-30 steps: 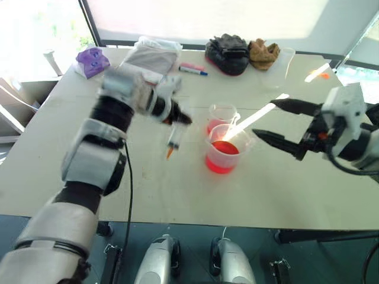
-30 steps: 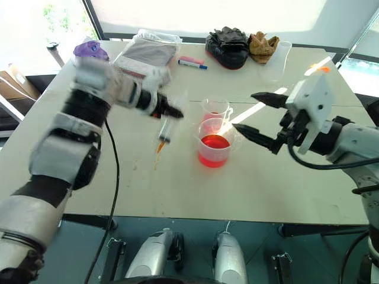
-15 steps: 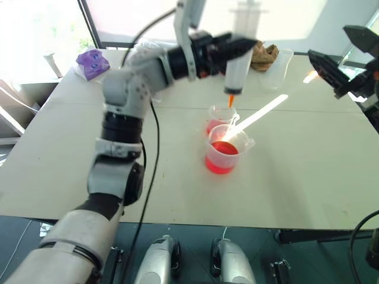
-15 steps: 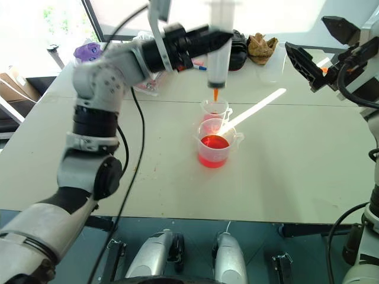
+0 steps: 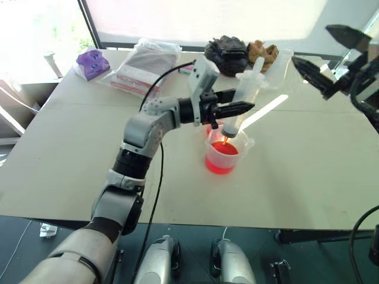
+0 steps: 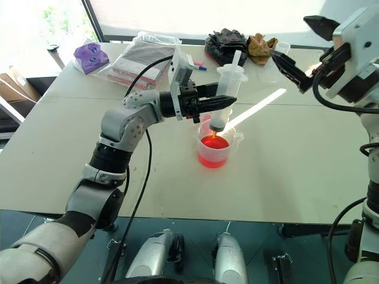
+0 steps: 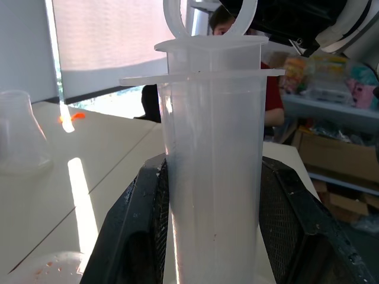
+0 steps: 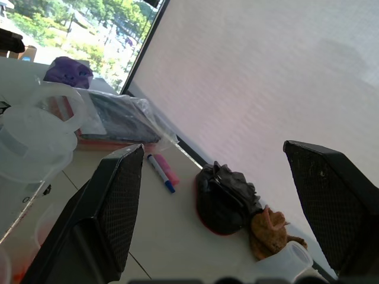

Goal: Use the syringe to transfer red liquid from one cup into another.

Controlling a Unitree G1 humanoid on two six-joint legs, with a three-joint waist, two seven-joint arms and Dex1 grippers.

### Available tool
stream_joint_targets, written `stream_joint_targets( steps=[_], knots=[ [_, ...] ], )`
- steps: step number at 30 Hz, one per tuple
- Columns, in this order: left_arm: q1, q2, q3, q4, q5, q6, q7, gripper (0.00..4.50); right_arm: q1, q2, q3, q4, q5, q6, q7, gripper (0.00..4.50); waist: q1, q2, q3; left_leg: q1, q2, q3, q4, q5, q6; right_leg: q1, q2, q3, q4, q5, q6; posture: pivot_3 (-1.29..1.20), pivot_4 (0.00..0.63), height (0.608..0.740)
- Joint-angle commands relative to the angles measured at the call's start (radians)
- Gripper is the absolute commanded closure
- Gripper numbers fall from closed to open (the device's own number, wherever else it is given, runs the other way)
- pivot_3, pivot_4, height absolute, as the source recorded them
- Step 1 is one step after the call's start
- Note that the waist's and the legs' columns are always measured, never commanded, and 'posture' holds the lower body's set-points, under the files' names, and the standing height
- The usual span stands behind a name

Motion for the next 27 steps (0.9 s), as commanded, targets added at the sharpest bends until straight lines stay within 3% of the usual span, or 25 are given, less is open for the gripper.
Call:
stream_joint_targets(
  steps=[1, 19, 27],
  knots=[
    [-0.002, -0.006, -0.004, -0.012, 0.011, -0.047, -0.015, 2.88, -0.010, 0.016, 0.006, -0.029, 0.007, -0.017, 0.016, 0.57, 0.000, 0.000, 0.000, 0.000, 0.000, 0.000, 0.000, 0.000, 0.000, 0.000, 0.000, 0.000, 0.000, 0.000, 0.000, 0.00, 0.150, 0.740],
    [0.036, -0.033, -0.065, 0.061, 0.070, -0.120, -0.079, 2.88, -0.002, 0.131, 0.088, -0.082, 0.016, 0.011, 0.038, 0.57, -0.001, 0.000, 0.000, -0.001, 0.000, 0.000, 0.003, -0.002, 0.004, 0.001, 0.000, 0.000, 0.001, 0.000, 0.000, 0.00, 0.150, 0.740],
    [0.026, -0.051, -0.080, 0.199, 0.143, -0.234, -0.099, 2.88, 0.028, 0.169, 0.163, -0.084, -0.046, -0.014, 0.045, 0.57, -0.001, 0.000, 0.000, -0.001, 0.000, -0.001, 0.005, -0.006, 0.009, 0.001, 0.000, 0.000, 0.001, 0.000, 0.000, 0.00, 0.150, 0.740]
  ],
)
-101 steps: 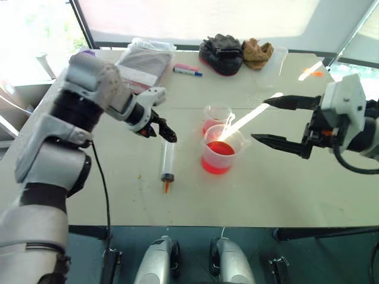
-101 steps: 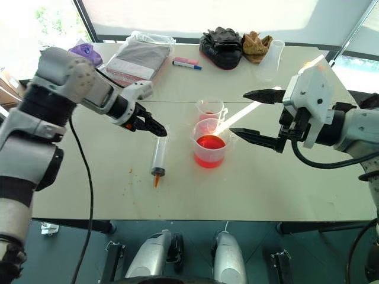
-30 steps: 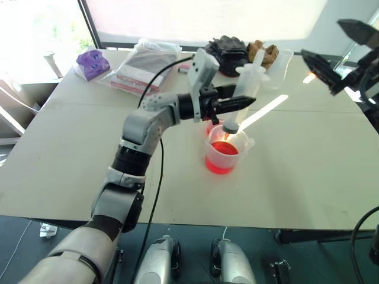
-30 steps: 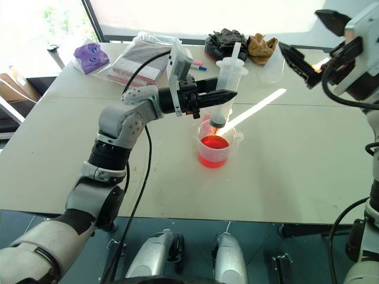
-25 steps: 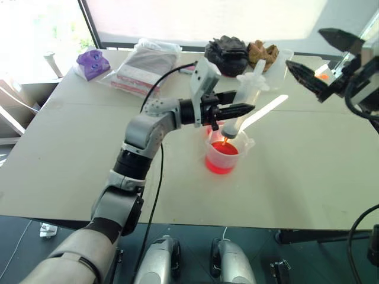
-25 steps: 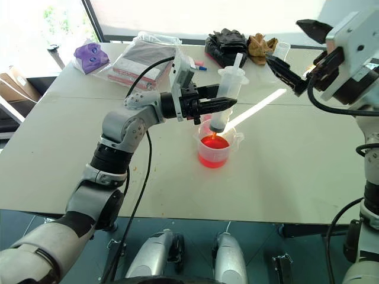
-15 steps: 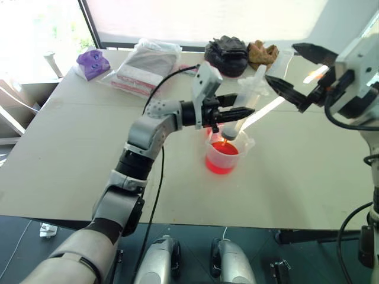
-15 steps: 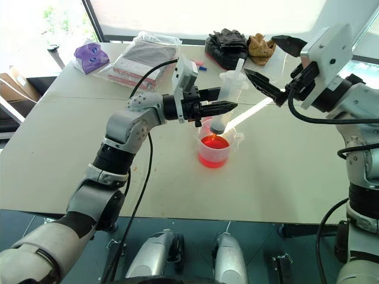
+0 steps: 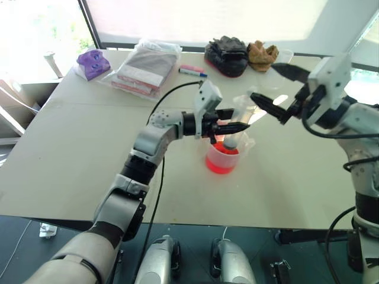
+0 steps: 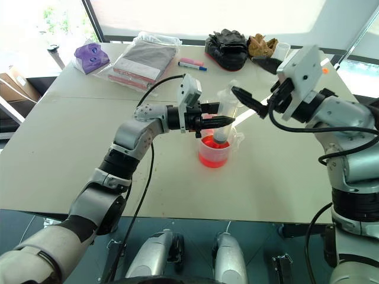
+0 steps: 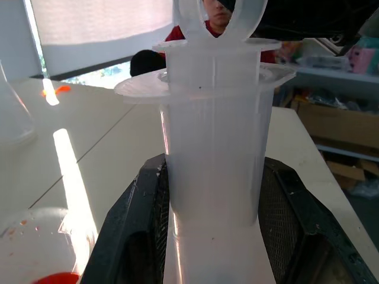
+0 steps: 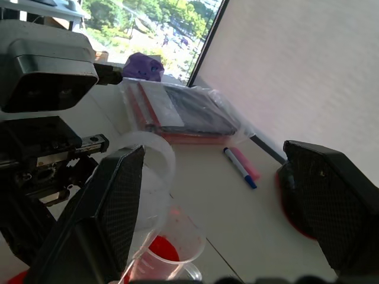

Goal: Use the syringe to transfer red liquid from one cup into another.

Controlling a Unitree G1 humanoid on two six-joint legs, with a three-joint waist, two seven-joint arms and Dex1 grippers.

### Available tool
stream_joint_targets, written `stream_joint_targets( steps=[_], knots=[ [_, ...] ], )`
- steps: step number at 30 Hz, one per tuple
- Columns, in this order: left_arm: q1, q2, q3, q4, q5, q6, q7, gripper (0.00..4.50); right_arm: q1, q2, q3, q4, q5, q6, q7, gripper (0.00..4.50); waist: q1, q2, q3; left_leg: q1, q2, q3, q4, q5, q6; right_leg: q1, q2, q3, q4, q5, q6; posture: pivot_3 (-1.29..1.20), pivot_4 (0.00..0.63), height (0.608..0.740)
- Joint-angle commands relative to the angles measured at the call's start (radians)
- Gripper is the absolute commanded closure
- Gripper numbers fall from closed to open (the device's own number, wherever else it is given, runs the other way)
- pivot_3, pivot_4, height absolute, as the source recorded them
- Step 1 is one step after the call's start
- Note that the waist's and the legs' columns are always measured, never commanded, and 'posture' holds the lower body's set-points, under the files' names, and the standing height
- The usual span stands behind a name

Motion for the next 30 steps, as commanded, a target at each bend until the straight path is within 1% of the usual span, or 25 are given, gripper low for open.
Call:
stream_joint_targets(
  steps=[1, 4, 6, 7, 8, 13, 22, 30],
  knots=[
    [-0.014, -0.014, -0.014, 0.001, 0.024, -0.039, -0.011, 2.88, -0.010, 0.011, 0.011, -0.053, -0.007, -0.035, 0.007, 0.57, 0.000, 0.000, 0.000, 0.000, 0.000, 0.000, 0.000, 0.000, 0.000, 0.000, 0.000, 0.000, 0.000, 0.000, 0.000, 0.00, 0.150, 0.740],
    [-0.009, -0.015, -0.010, 0.005, 0.035, -0.039, -0.007, 2.88, 0.004, 0.020, 0.021, -0.064, -0.017, -0.031, 0.008, 0.57, 0.001, 0.000, 0.000, 0.000, 0.000, 0.000, 0.001, 0.000, 0.000, 0.000, 0.000, 0.000, 0.000, 0.000, 0.000, 0.00, 0.150, 0.740],
    [-0.005, -0.013, -0.004, -0.001, 0.035, -0.032, -0.006, 2.88, 0.010, 0.025, 0.022, -0.070, -0.023, -0.031, 0.005, 1.11, 0.001, 0.000, 0.000, 0.000, 0.000, 0.000, 0.001, 0.000, 0.000, 0.000, 0.000, 0.000, 0.000, 0.000, 0.000, 0.00, 0.150, 0.740],
    [-0.003, -0.011, -0.002, -0.008, 0.033, -0.027, -0.008, 2.88, 0.011, 0.028, 0.020, -0.072, -0.023, -0.028, 0.002, 1.59, 0.000, 0.000, 0.000, 0.000, 0.000, 0.000, 0.002, 0.000, 0.000, 0.001, 0.000, 0.000, 0.000, 0.000, 0.000, 0.00, 0.150, 0.740],
    [-0.002, -0.010, 0.000, -0.013, 0.032, -0.023, -0.009, 2.88, 0.012, 0.030, 0.019, -0.074, -0.022, -0.025, 0.001, 1.94, 0.000, 0.000, 0.000, 0.000, 0.000, 0.000, 0.002, 0.000, 0.000, 0.001, 0.000, 0.000, 0.000, 0.000, 0.000, 0.00, 0.150, 0.740],
    [0.024, 0.014, -0.002, -0.101, 0.002, 0.044, -0.043, 2.88, 0.008, 0.039, 0.009, -0.093, -0.013, 0.000, -0.012, 4.48, -0.001, 0.000, 0.000, 0.000, 0.000, 0.000, 0.002, -0.001, 0.001, 0.000, -0.001, 0.000, 0.000, 0.000, 0.000, 0.00, 0.150, 0.740],
    [0.081, 0.060, -0.019, -0.218, -0.023, 0.128, -0.064, 2.88, -0.020, 0.045, -0.009, -0.083, -0.008, 0.013, -0.031, 4.48, 0.000, 0.000, 0.000, 0.000, 0.000, 0.000, 0.003, -0.001, 0.001, 0.001, -0.001, 0.000, 0.000, 0.000, 0.000, 0.00, 0.150, 0.740],
    [0.109, 0.060, -0.026, -0.230, -0.011, 0.141, -0.052, 2.88, -0.074, 0.051, -0.031, -0.019, -0.039, -0.036, -0.058, 4.48, 0.000, 0.000, 0.000, 0.000, 0.000, 0.000, 0.003, -0.001, 0.001, 0.001, -0.001, 0.000, 0.000, 0.000, -0.001, 0.00, 0.150, 0.740]
  ],
)
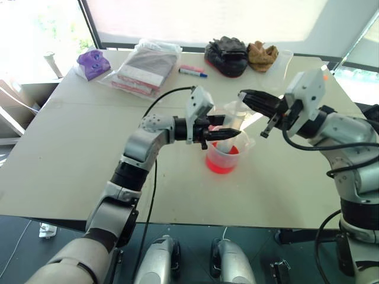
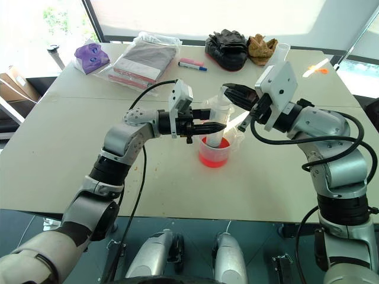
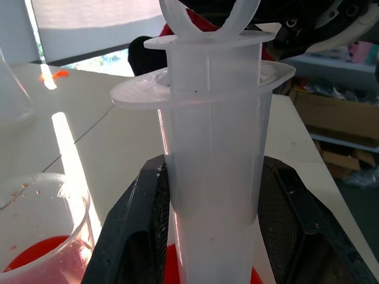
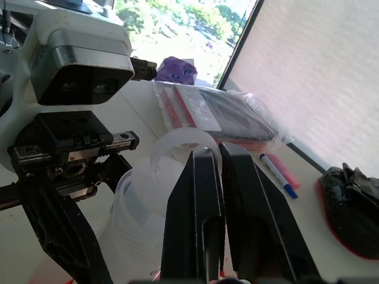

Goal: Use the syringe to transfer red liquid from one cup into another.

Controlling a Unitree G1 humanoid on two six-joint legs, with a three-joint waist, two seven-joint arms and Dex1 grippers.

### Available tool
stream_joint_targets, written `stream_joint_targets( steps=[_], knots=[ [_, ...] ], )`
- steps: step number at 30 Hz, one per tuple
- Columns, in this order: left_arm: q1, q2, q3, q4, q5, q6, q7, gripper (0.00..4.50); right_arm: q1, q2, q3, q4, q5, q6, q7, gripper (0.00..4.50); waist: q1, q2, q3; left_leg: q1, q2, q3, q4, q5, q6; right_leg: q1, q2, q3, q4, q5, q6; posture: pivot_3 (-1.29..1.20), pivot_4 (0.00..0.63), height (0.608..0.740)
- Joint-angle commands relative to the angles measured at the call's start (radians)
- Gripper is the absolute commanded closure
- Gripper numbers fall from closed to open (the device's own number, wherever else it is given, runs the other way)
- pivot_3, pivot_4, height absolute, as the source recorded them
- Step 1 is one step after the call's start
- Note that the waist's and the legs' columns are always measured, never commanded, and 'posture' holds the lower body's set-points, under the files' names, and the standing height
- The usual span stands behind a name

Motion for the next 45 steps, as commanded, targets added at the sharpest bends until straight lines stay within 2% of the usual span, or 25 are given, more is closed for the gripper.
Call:
stream_joint_targets(
  steps=[1, 25, 28, 30, 31, 32, 45],
  knots=[
    [0.033, -0.006, -0.050, -0.027, -0.001, 0.004, -0.026, 2.88, -0.068, -0.002, -0.073, 0.033, -0.035, -0.059, -0.058, 4.48, 0.001, 0.000, 0.000, 0.000, 0.000, 0.000, 0.000, 0.000, 0.000, 0.000, 0.000, 0.000, 0.000, 0.000, 0.000, 0.00, 0.150, 0.740],
    [0.038, -0.034, -0.053, 0.024, 0.042, -0.050, 0.004, 2.88, -0.075, -0.008, -0.078, 0.059, -0.021, -0.100, -0.048, 4.48, 0.000, 0.000, 0.000, 0.000, 0.000, 0.000, 0.000, 0.000, 0.000, 0.000, 0.000, 0.000, 0.000, 0.000, 0.000, 0.00, 0.150, 0.740],
    [0.004, -0.045, -0.022, 0.038, 0.029, -0.047, 0.020, 2.88, -0.047, -0.019, -0.068, 0.043, -0.027, -0.091, -0.036, 3.62, 0.002, 0.000, 0.000, 0.000, 0.000, 0.000, 0.000, 0.000, 0.000, 0.000, 0.000, 0.000, 0.000, 0.000, 0.000, 0.00, 0.150, 0.740],
    [-0.017, -0.046, -0.003, 0.047, 0.022, -0.049, 0.026, 2.88, -0.031, -0.032, -0.067, 0.040, -0.053, -0.097, -0.039, 2.64, 0.002, 0.000, 0.000, -0.001, 0.000, 0.000, 0.000, 0.000, 0.000, 0.000, 0.000, 0.000, 0.000, 0.000, 0.000, 0.00, 0.150, 0.740],
    [-0.024, -0.045, 0.005, 0.047, 0.017, -0.046, 0.028, 2.88, -0.023, -0.039, -0.068, 0.036, -0.062, -0.095, -0.039, 2.01, 0.002, 0.000, 0.000, -0.001, 0.000, 0.000, 0.000, 0.000, 0.000, 0.000, 0.000, 0.000, 0.000, 0.000, 0.000, 0.00, 0.150, 0.740],
    [-0.029, -0.042, 0.011, 0.046, 0.011, -0.043, 0.027, 2.88, -0.012, -0.045, -0.072, 0.029, -0.057, -0.087, -0.033, 1.60, 0.001, 0.000, 0.000, -0.001, 0.000, 0.000, 0.000, 0.000, 0.000, 0.000, 0.000, 0.000, 0.000, 0.000, 0.000, 0.00, 0.150, 0.740],
    [-0.087, -0.010, 0.087, 0.066, -0.037, 0.008, 0.048, 2.88, 0.162, -0.119, -0.210, -0.143, 0.090, 0.082, -0.010, 1.60, 0.002, 0.000, 0.000, -0.001, 0.000, 0.000, 0.000, -0.002, 0.002, 0.000, -0.001, 0.000, -0.001, 0.000, -0.001, 0.00, 0.150, 0.740]
  ],
)
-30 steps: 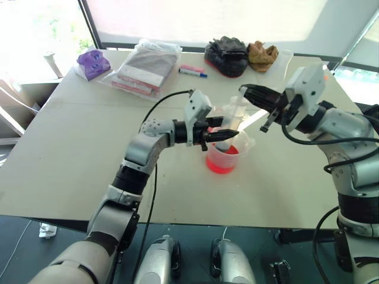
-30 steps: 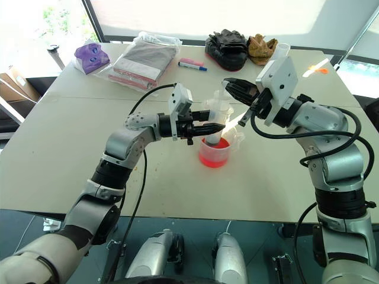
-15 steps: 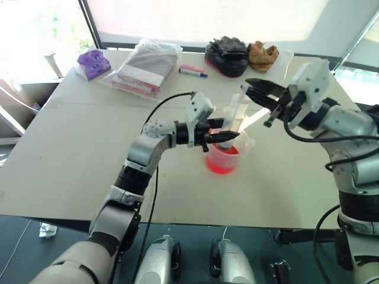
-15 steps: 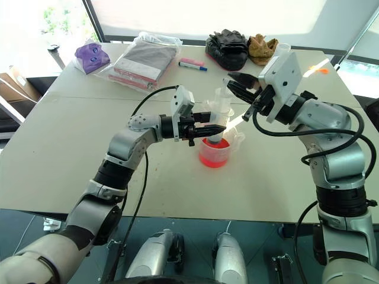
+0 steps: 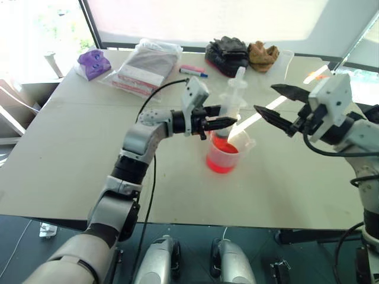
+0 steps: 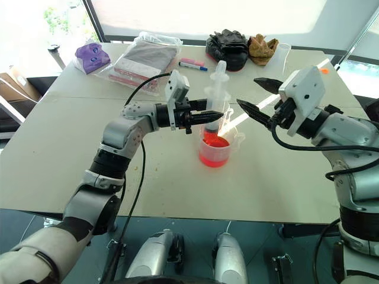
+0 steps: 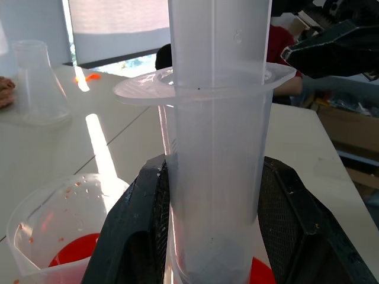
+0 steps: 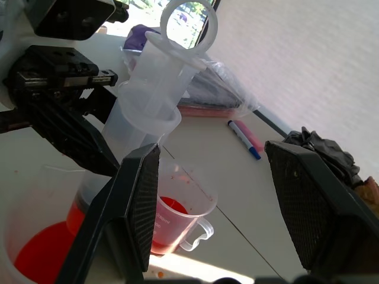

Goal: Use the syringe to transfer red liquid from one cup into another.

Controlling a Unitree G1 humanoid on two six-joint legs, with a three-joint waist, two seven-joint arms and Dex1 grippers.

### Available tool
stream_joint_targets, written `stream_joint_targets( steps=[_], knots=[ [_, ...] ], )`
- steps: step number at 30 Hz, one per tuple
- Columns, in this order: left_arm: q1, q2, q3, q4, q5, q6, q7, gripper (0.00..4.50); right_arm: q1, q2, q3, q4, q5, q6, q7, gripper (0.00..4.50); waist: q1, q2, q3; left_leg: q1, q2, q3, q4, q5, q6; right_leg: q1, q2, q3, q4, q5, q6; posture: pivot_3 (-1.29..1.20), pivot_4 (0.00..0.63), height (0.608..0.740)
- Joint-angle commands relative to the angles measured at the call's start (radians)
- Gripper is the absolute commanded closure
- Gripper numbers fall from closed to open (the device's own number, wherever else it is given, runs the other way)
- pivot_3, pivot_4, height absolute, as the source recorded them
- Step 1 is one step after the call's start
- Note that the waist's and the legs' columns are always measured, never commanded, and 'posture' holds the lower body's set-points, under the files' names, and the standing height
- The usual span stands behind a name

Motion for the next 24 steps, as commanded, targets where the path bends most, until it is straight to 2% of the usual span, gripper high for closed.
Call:
stream_joint_targets(
  steps=[1, 6, 11, 17, 24],
  knots=[
    [-0.036, -0.009, 0.039, -0.029, -0.050, 0.025, 0.012, 2.88, -0.010, -0.013, -0.071, -0.051, 0.052, 0.037, -0.020, 1.60, 0.000, 0.000, 0.000, 0.000, 0.000, 0.000, 0.000, 0.000, 0.000, 0.000, 0.000, 0.000, 0.000, 0.000, 0.000, 0.00, 0.150, 0.740],
    [-0.154, -0.027, 0.146, -0.062, -0.180, 0.159, 0.079, 2.88, -0.038, -0.006, -0.159, -0.012, 0.101, 0.065, -0.068, 1.60, 0.001, 0.000, 0.000, -0.001, 0.000, 0.000, 0.001, 0.000, 0.000, -0.001, 0.000, 0.000, 0.000, 0.000, 0.000, 0.00, 0.150, 0.740],
    [-0.331, -0.018, 0.251, 0.095, -0.224, 0.143, 0.137, 2.88, -0.056, -0.004, -0.177, 0.033, 0.097, 0.042, -0.079, 1.60, 0.001, 0.000, 0.000, -0.002, 0.000, 0.000, 0.001, 0.000, 0.001, -0.001, 0.000, 0.000, 0.000, 0.000, 0.001, 0.00, 0.150, 0.740],
    [-0.466, -0.026, 0.209, 0.447, -0.063, -0.201, 0.115, 2.88, -0.156, 0.013, -0.106, 0.161, -0.009, -0.091, -0.102, 1.60, -0.001, 0.000, 0.000, 0.000, -0.001, 0.001, 0.001, 0.000, 0.001, 0.001, 0.001, 0.000, 0.000, 0.000, 0.001, 0.00, 0.150, 0.740],
    [-0.507, -0.083, 0.162, 0.768, 0.076, -0.483, 0.095, 2.88, -0.382, 0.085, 0.074, 0.414, -0.203, -0.340, -0.107, 1.60, -0.007, 0.000, 0.000, -0.002, 0.000, 0.002, 0.001, 0.001, -0.001, -0.001, 0.001, 0.000, 0.000, 0.001, 0.001, 0.00, 0.150, 0.740]
  ],
)
